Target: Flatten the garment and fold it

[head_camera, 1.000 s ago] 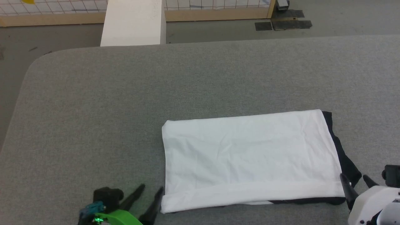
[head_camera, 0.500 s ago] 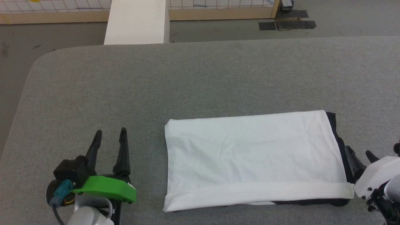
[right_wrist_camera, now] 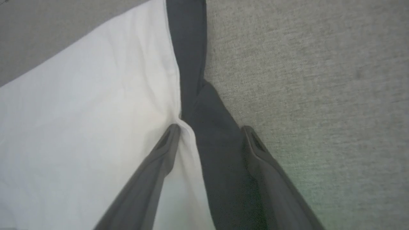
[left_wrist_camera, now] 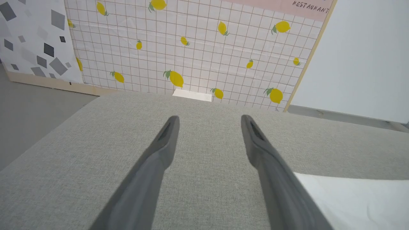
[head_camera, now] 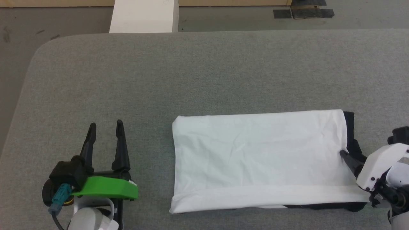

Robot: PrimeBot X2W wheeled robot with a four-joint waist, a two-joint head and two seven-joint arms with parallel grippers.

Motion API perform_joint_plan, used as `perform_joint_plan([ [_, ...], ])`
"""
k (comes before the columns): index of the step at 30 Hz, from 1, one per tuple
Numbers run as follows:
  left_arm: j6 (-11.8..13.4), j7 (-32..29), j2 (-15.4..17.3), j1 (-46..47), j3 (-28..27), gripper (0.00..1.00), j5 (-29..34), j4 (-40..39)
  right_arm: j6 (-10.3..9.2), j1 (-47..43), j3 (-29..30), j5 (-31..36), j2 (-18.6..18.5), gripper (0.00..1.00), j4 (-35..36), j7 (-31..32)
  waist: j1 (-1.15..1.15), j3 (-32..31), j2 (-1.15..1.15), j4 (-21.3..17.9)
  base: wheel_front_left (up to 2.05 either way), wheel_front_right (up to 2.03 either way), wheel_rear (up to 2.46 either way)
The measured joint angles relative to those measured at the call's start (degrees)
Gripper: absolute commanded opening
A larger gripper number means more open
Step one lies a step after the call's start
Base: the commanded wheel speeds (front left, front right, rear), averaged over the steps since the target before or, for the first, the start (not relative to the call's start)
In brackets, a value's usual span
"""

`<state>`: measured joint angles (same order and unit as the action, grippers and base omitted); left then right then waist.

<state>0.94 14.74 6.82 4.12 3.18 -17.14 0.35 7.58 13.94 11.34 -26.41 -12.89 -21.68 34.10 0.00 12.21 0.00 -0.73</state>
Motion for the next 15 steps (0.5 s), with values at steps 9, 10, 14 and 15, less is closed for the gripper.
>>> perform_joint_plan([
  [9, -2.86, 0.0, -1.78, -0.03, -2.45, 1.0, 2.18, 1.34, -0.01, 0.64, -2.94, -3.36, -0.27, 0.0, 1.45, 5.99, 0.0, -0.46, 0.0, -0.24, 0.0, 0.0, 0.0],
  [10, -2.97, 0.0, -1.89, -0.03, -2.52, 1.0, 2.25, 1.45, -0.01, 0.38, -3.25, -3.3, -0.15, 0.0, 1.74, 5.73, 0.0, -0.55, 0.0, -0.26, 0.0, 0.0, 0.0],
  [14, -3.55, 0.0, -2.47, -0.03, -2.79, 1.0, 2.76, 2.03, 0.03, -0.68, -1.93, -1.36, -0.22, 0.0, 2.02, 2.97, 0.0, -1.09, 0.0, -0.37, 0.0, 0.0, 0.0],
  [15, -3.77, 0.01, -2.64, -0.04, -2.85, 1.0, 3.12, 2.16, 0.03, -0.93, -1.2, -0.43, -0.22, 0.0, 2.02, 1.9, 0.0, -1.23, 0.0, -0.4, 0.0, 0.0, 0.0],
])
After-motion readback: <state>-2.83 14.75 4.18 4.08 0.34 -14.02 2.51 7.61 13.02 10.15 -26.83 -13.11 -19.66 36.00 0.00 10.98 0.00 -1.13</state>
